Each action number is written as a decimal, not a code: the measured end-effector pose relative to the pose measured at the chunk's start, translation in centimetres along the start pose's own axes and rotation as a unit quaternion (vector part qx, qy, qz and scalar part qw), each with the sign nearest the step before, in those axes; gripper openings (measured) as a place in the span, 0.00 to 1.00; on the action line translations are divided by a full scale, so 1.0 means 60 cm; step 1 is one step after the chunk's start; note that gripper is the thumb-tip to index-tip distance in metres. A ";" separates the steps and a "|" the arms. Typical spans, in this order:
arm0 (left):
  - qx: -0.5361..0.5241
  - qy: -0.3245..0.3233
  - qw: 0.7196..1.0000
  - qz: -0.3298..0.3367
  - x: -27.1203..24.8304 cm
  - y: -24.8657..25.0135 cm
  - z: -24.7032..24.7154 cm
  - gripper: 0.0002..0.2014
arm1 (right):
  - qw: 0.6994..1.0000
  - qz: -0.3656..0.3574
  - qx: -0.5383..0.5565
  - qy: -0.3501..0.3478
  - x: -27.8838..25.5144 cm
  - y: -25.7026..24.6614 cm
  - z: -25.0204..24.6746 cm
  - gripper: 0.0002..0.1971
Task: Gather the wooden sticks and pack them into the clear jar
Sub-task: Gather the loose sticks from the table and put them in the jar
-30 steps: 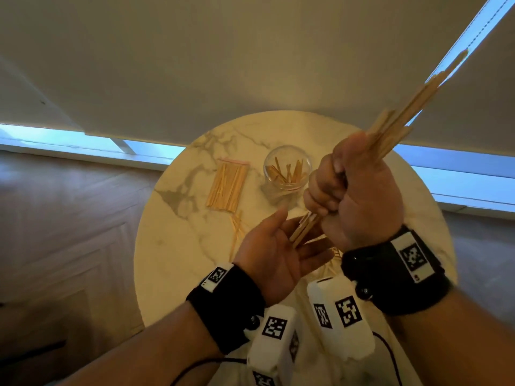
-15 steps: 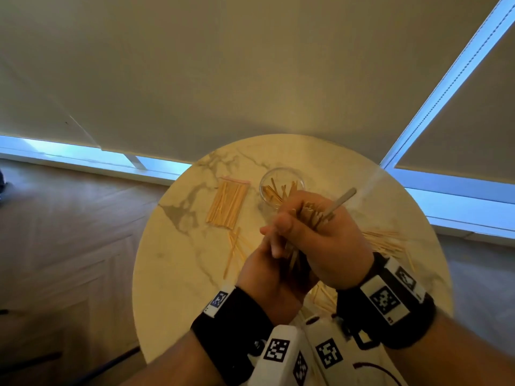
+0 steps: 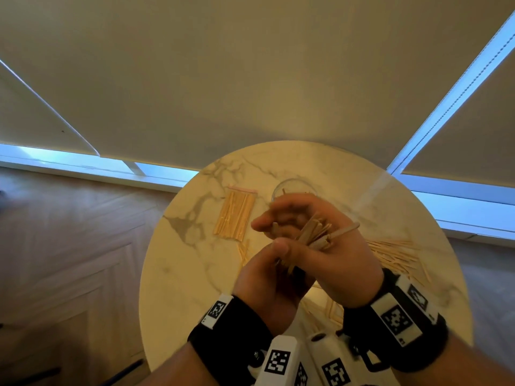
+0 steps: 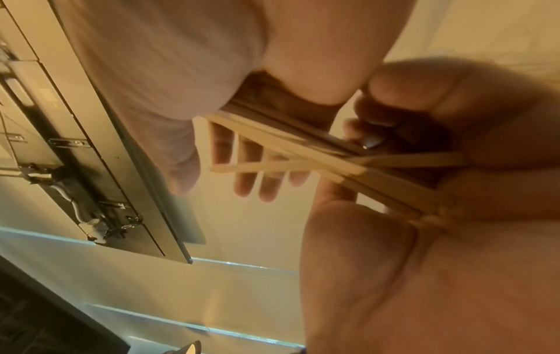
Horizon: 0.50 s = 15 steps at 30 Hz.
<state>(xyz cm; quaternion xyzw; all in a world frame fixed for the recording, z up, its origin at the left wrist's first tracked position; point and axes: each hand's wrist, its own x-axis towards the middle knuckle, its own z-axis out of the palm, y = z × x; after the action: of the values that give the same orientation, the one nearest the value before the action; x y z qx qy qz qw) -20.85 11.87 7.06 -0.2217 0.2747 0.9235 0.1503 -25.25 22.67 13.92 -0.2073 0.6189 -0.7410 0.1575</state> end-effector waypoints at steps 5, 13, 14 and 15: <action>0.040 0.049 0.998 -0.021 0.015 0.021 -0.013 0.16 | 0.999 -0.004 0.046 0.016 0.025 0.011 0.007 0.30; 0.105 0.021 0.990 -0.087 0.044 0.056 -0.041 0.14 | 0.997 0.018 -0.072 -0.012 0.038 0.039 0.008 0.40; 0.132 0.024 0.987 -0.088 0.048 0.060 -0.047 0.20 | 0.996 0.030 -0.079 -0.023 0.037 0.041 0.012 0.44; 0.140 0.046 0.985 -0.093 0.053 0.061 -0.050 0.22 | 0.995 0.041 -0.092 -0.018 0.036 0.046 0.015 0.44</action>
<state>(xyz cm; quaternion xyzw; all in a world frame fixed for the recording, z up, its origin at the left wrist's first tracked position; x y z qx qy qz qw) -24.05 7.70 4.83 -0.2656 0.3858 0.8467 0.2525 -26.73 20.34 11.61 -0.2092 0.6892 -0.6702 0.1791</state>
